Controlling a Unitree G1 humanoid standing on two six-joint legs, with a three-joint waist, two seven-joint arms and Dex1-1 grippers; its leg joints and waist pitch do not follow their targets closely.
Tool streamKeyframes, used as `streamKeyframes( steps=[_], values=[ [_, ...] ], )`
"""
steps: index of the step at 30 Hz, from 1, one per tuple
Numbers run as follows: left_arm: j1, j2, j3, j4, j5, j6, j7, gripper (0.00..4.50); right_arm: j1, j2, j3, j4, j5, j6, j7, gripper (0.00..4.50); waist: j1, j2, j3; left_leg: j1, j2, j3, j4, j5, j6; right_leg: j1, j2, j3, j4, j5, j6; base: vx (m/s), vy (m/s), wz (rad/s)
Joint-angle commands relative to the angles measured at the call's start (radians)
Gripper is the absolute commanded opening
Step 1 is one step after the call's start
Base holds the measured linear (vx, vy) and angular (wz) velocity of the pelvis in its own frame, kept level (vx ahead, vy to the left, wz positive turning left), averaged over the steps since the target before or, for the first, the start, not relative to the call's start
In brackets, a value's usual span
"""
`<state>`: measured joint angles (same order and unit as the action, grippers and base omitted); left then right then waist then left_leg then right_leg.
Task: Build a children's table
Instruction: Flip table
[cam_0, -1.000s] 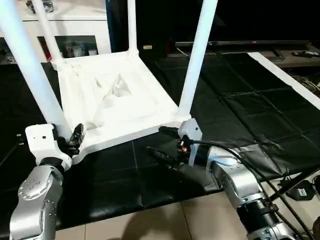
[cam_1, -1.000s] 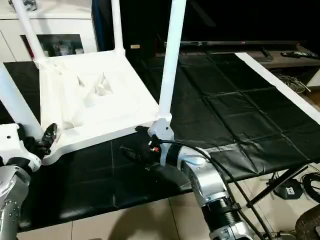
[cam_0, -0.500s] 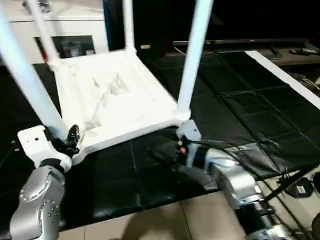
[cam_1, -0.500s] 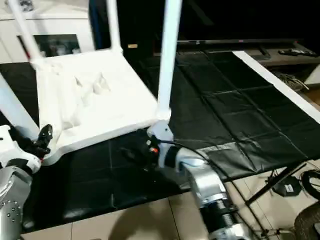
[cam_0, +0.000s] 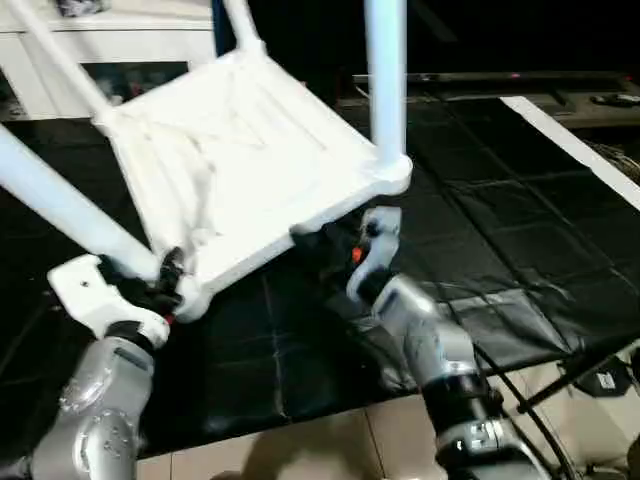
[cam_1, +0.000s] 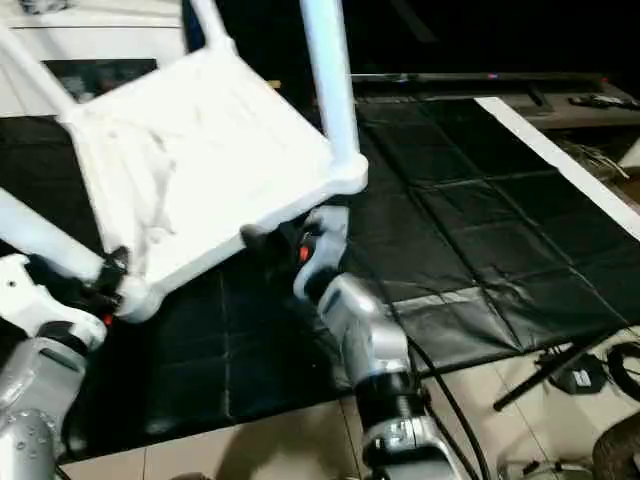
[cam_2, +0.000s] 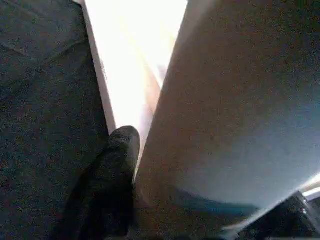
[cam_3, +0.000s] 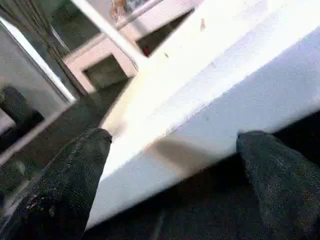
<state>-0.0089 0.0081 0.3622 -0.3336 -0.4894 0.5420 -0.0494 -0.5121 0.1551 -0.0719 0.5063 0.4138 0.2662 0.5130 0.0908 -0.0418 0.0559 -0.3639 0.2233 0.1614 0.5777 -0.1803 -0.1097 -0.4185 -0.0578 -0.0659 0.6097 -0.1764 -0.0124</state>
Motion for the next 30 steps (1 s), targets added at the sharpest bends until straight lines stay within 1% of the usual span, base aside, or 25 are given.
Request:
streamKeyframes(
  steps=[1, 2, 3, 4, 5, 6, 7, 8, 9, 10, 12, 13, 14, 15, 17, 18, 19, 20, 21, 22, 24, 27, 28, 29, 30],
  values=[
    [0.008, -0.044, -0.051, 0.021, -0.068, 0.056, -0.009, 2.35, -0.057, 0.038, -0.042, 0.07, 0.019, 0.018, -0.042, 4.5, -0.002, 0.005, -0.048, 0.002, 0.005, 0.008, -0.072, -0.232, 0.01, 0.049, -0.056, 0.044, -0.077, -0.25, -0.101, 0.0, 0.0, 0.0],
    [0.008, -0.044, -0.051, 0.021, -0.068, 0.056, -0.009, 2.35, -0.057, 0.038, -0.042, 0.07, 0.019, 0.018, -0.042, 4.5, -0.002, 0.003, -0.05, 0.002, 0.004, 0.009, -0.07, -0.225, 0.004, 0.05, -0.058, 0.044, -0.076, -0.259, -0.101, 0.0, 0.0, 0.0],
    [0.006, -0.044, -0.054, 0.019, -0.069, 0.058, -0.012, 2.35, -0.076, 0.045, -0.058, 0.102, 0.024, 0.027, -0.064, 4.5, 0.0, 0.004, -0.051, 0.003, 0.004, 0.01, -0.069, -0.222, 0.003, 0.049, -0.058, 0.044, -0.078, -0.26, -0.101, 0.0, 0.0, 0.0],
    [0.001, -0.044, -0.056, 0.019, -0.069, 0.062, -0.015, 2.35, -0.103, 0.054, -0.08, 0.144, 0.04, 0.036, -0.079, 4.5, 0.0, 0.004, -0.051, 0.004, 0.003, 0.011, -0.068, -0.217, 0.002, 0.048, -0.058, 0.045, -0.077, -0.255, -0.101, 0.0, 0.0, 0.0],
    [-0.001, -0.044, -0.057, 0.019, -0.069, 0.063, -0.016, 2.35, -0.11, 0.058, -0.086, 0.154, 0.047, 0.038, -0.081, 4.5, 0.001, 0.004, -0.052, 0.005, 0.003, 0.011, -0.068, -0.218, 0.001, 0.048, -0.059, 0.044, -0.076, -0.254, -0.103, 0.0, 0.0, 0.0],
    [-0.005, -0.042, -0.058, 0.021, -0.068, 0.064, -0.019, 2.35, -0.127, 0.066, -0.103, 0.175, 0.068, 0.043, -0.079, 4.5, 0.001, 0.005, -0.053, 0.004, 0.003, 0.011, -0.067, -0.217, 0.002, 0.049, -0.058, 0.044, -0.076, -0.251, -0.103, 0.0, 0.0, 0.0],
    [-0.008, -0.042, -0.065, 0.02, -0.069, 0.068, -0.021, 2.35, -0.163, 0.079, -0.137, 0.219, 0.111, 0.046, -0.068, 4.5, -0.001, 0.004, -0.052, 0.002, 0.003, 0.01, -0.069, -0.217, 0.004, 0.052, -0.058, 0.043, -0.073, -0.247, -0.101, 0.0, 0.0, 0.0],
    [-0.009, -0.042, -0.068, 0.02, -0.069, 0.07, -0.021, 2.35, -0.176, 0.082, -0.149, 0.232, 0.125, 0.048, -0.063, 4.5, 0.0, 0.006, -0.052, 0.002, 0.003, 0.01, -0.068, -0.223, 0.005, 0.05, -0.059, 0.042, -0.076, -0.258, -0.099, 0.0, 0.0, 0.0],
    [-0.009, -0.042, -0.068, 0.02, -0.069, 0.07, -0.021, 2.35, -0.176, 0.082, -0.149, 0.232, 0.125, 0.048, -0.063, 4.5, -0.002, 0.005, -0.052, 0.001, 0.003, 0.01, -0.068, -0.223, 0.006, 0.051, -0.059, 0.042, -0.076, -0.261, -0.099, 0.0, 0.0, 0.0],
    [-0.009, -0.045, -0.076, 0.02, -0.067, 0.069, -0.021, 2.35, -0.203, 0.092, -0.183, 0.259, 0.172, 0.072, -0.069, 4.5, 0.0, 0.006, -0.054, 0.001, 0.004, 0.01, -0.067, -0.211, 0.006, 0.052, -0.06, 0.043, -0.075, -0.251, -0.1, 0.0, 0.0, 0.0],
    [-0.011, -0.047, -0.08, 0.021, -0.064, 0.068, -0.021, 2.35, -0.223, 0.096, -0.203, 0.279, 0.208, 0.087, -0.061, 4.5, 0.001, 0.005, -0.057, 0.001, 0.004, 0.01, -0.065, -0.193, 0.009, 0.054, -0.06, 0.042, -0.072, -0.225, -0.107, 0.0, 0.0, 0.0],
    [-0.013, -0.047, -0.081, 0.021, -0.064, 0.068, -0.021, 2.35, -0.234, 0.099, -0.214, 0.291, 0.227, 0.095, -0.047, 4.5, 0.001, 0.004, -0.061, 0.0, 0.003, 0.011, -0.062, -0.168, 0.013, 0.057, -0.06, 0.042, -0.066, -0.187, -0.121, 0.0, 0.0, 0.0],
    [-0.017, -0.047, -0.084, 0.023, -0.064, 0.068, -0.024, 2.35, -0.258, 0.107, -0.243, 0.312, 0.269, 0.107, -0.019, 4.5, 0.002, 0.004, -0.063, 0.0, 0.004, 0.011, -0.062, -0.162, 0.014, 0.058, -0.06, 0.041, -0.066, -0.179, -0.125, 0.0, 0.0, 0.0],
    [-0.017, -0.047, -0.086, 0.024, -0.064, 0.068, -0.026, 2.35, -0.268, 0.111, -0.257, 0.319, 0.289, 0.112, -0.006, 4.5, 0.002, 0.003, -0.064, 0.0, 0.003, 0.013, -0.06, -0.161, 0.018, 0.058, -0.061, 0.041, -0.065, -0.174, -0.129, 0.0, 0.0, 0.0],
    [-0.018, -0.048, -0.092, 0.026, -0.064, 0.07, -0.031, 2.35, -0.297, 0.117, -0.287, 0.347, 0.316, 0.098, 0.005, 4.5, 0.005, 0.004, -0.066, 0.0, 0.005, 0.012, -0.058, -0.143, 0.025, 0.058, -0.062, 0.04, -0.061, -0.152, -0.14, 0.0, 0.0, 0.0],
    [-0.018, -0.047, -0.093, 0.026, -0.064, 0.07, -0.032, 2.35, -0.3, 0.117, -0.289, 0.35, 0.318, 0.097, 0.005, 4.5, 0.006, 0.006, -0.066, 0.002, 0.006, 0.013, -0.058, -0.143, 0.025, 0.057, -0.062, 0.04, -0.061, -0.15, -0.144, 0.0, 0.0, 0.0],
    [-0.018, -0.045, -0.1, 0.029, -0.059, 0.074, -0.039, 2.35, -0.336, 0.117, -0.316, 0.394, 0.337, 0.086, 0.007, 4.5, 0.008, 0.006, -0.068, 0.006, 0.007, 0.014, -0.056, -0.142, 0.026, 0.054, -0.061, 0.039, -0.059, -0.145, -0.153, 0.0, 0.0, 0.0],
    [-0.019, -0.044, -0.102, 0.03, -0.057, 0.075, -0.042, 2.35, -0.35, 0.116, -0.324, 0.412, 0.344, 0.083, 0.01, 4.5, 0.011, 0.007, -0.066, 0.005, 0.007, 0.015, -0.057, -0.151, 0.024, 0.053, -0.062, 0.039, -0.061, -0.158, -0.159, 0.0, 0.0, 0.0],
    [-0.019, -0.043, -0.105, 0.03, -0.054, 0.077, -0.043, 2.35, -0.368, 0.116, -0.337, 0.434, 0.354, 0.076, 0.006, 4.5, 0.012, 0.008, -0.066, 0.006, 0.007, 0.016, -0.057, -0.158, 0.022, 0.053, -0.062, 0.039, -0.062, -0.165, -0.16, 0.0, 0.0, 0.0],
    [-0.019, -0.042, -0.106, 0.03, -0.052, 0.078, -0.044, 2.35, -0.381, 0.114, -0.346, 0.452, 0.362, 0.071, 0.003, 4.5, 0.02, 0.008, -0.067, 0.007, 0.009, 0.015, -0.057, -0.162, 0.017, 0.054, -0.063, 0.039, -0.06, -0.17, -0.16, 0.0, 0.0, 0.0],
    [-0.017, -0.038, -0.11, 0.024, -0.05, 0.082, -0.046, 2.35, -0.407, 0.113, -0.359, 0.49, 0.37, 0.066, 0.003, 4.5, 0.023, 0.007, -0.067, 0.007, 0.008, 0.015, -0.056, -0.161, 0.014, 0.052, -0.062, 0.039, -0.059, -0.161, -0.161, 0.0, 0.0, 0.0],
    [-0.017, -0.036, -0.113, 0.02, -0.05, 0.086, -0.049, 2.35, -0.424, 0.113, -0.356, 0.518, 0.371, 0.064, 0.004, 4.5, 0.026, 0.009, -0.068, 0.004, 0.008, 0.014, -0.057, -0.165, 0.008, 0.055, -0.064, 0.038, -0.058, -0.161, -0.159, 0.0, 0.0, 0.0],
    [-0.017, -0.031, -0.122, 0.019, -0.051, 0.091, -0.059, 2.35, -0.431, 0.117, -0.346, 0.53, 0.359, 0.071, 0.003, 4.13, 0.026, 0.008, -0.068, 0.004, 0.007, 0.014, -0.057, -0.167, 0.007, 0.056, -0.064, 0.038, -0.058, -0.165, -0.157, 0.0, 0.0, 0.0],
    [-0.018, -0.027, -0.131, 0.018, -0.052, 0.096, -0.069, 2.35, -0.436, 0.119, -0.34, 0.543, 0.35, 0.078, -0.001, 4.13, 0.026, 0.012, -0.068, 0.004, 0.007, 0.014, -0.057, -0.167, 0.006, 0.055, -0.064, 0.038, -0.059, -0.166, -0.156, 0.0, 0.0, 0.0],
    [-0.018, -0.027, -0.131, 0.018, -0.052, 0.096, -0.069, 2.34, -0.436, 0.119, -0.34, 0.543, 0.35, 0.078, -0.001, 4.13, 0.026, 0.012, -0.068, 0.004, 0.007, 0.014, -0.056, -0.17, 0.004, 0.054, -0.065, 0.038, -0.059, -0.169, -0.156, 0.0, 0.0, 0.0]
  ],
)
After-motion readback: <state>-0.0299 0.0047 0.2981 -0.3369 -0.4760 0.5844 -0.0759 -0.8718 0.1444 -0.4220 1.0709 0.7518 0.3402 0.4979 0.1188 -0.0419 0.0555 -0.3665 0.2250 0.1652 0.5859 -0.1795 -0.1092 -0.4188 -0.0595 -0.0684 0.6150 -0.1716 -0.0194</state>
